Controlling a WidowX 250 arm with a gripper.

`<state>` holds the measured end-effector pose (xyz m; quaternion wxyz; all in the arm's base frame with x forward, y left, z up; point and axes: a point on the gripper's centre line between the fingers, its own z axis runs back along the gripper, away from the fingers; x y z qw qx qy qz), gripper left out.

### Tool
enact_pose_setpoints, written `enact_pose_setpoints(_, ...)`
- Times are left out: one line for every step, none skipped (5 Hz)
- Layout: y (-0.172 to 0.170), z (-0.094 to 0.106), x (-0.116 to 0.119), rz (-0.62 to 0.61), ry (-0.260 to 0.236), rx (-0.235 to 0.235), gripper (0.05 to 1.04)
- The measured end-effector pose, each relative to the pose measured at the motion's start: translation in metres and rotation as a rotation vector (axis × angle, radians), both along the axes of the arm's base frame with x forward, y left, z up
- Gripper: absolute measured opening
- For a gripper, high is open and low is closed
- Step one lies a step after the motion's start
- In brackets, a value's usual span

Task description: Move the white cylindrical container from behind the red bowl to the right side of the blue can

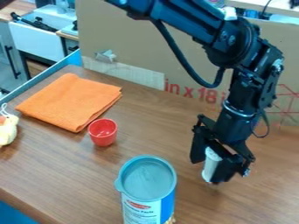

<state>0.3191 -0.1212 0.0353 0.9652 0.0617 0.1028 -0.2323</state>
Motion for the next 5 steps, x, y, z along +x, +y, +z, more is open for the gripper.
enact_pose_setpoints(0.006, 0.033, -0.002, 0.044, -0.071, 0.013, 1.009)
enact_pose_setpoints(0.012, 0.070, -0.003, 0.084, -0.155, 0.007, 1.005)
enact_pose_setpoints(0.043, 0.106, -0.008, 0.169, -0.215, -0.016, 1.005)
enact_pose_setpoints(0.088, 0.131, -0.027, 0.272, -0.184, -0.002, 1.005)
enact_pose_setpoints(0.133, 0.099, -0.013, 0.413, -0.110, 0.022, 1.005)
